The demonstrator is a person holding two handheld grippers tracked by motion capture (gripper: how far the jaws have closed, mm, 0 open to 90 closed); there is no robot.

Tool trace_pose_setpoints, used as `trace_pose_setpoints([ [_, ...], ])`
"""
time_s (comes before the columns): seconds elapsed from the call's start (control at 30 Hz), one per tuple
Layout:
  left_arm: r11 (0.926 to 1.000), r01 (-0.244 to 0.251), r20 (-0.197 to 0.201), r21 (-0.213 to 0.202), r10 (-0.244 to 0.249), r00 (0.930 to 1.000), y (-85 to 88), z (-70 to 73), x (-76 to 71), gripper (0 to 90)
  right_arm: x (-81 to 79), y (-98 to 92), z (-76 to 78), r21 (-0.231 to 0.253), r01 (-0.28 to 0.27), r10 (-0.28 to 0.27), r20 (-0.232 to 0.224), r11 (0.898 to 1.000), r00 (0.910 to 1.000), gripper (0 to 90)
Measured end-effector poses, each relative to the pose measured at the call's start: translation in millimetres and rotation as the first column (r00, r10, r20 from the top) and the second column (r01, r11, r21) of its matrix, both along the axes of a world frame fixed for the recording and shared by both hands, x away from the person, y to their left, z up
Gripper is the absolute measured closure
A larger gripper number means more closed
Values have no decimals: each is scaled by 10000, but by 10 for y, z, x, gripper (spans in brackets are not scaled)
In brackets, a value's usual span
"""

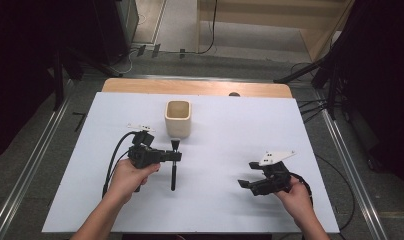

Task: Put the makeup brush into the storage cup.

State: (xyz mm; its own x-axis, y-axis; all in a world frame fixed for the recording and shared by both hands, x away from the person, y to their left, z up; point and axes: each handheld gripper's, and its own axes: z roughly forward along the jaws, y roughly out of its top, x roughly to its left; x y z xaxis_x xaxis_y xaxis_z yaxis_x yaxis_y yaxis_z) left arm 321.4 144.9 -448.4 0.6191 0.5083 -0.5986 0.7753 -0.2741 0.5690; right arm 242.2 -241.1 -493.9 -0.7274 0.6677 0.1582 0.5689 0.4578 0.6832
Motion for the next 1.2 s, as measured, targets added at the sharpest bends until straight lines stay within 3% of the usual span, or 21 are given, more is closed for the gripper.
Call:
trace_pose_setpoints([
  [0.47,9994,-334,238,134,331,9992,54,161,86,782,7,9,-21,14,-51,51,-44,10000,10000,228],
  [0.8,9983,-582,762,47,577,9954,37,372,184,781,2,-4,-12,53,63,-63,15,10000,10000,228],
  [0.93,9969,-761,1177,210,731,9904,18,443,222,782,3,-17,-4,79,126,-126,42,9999,9999,228],
  [1.07,9959,-895,1278,108,874,9879,9,485,275,781,6,-16,-4,85,133,-133,31,9999,9999,228],
  [1.2,9939,-1064,1527,302,1006,9831,0,520,328,782,8,-5,-1,90,82,-83,39,9999,10000,228],
])
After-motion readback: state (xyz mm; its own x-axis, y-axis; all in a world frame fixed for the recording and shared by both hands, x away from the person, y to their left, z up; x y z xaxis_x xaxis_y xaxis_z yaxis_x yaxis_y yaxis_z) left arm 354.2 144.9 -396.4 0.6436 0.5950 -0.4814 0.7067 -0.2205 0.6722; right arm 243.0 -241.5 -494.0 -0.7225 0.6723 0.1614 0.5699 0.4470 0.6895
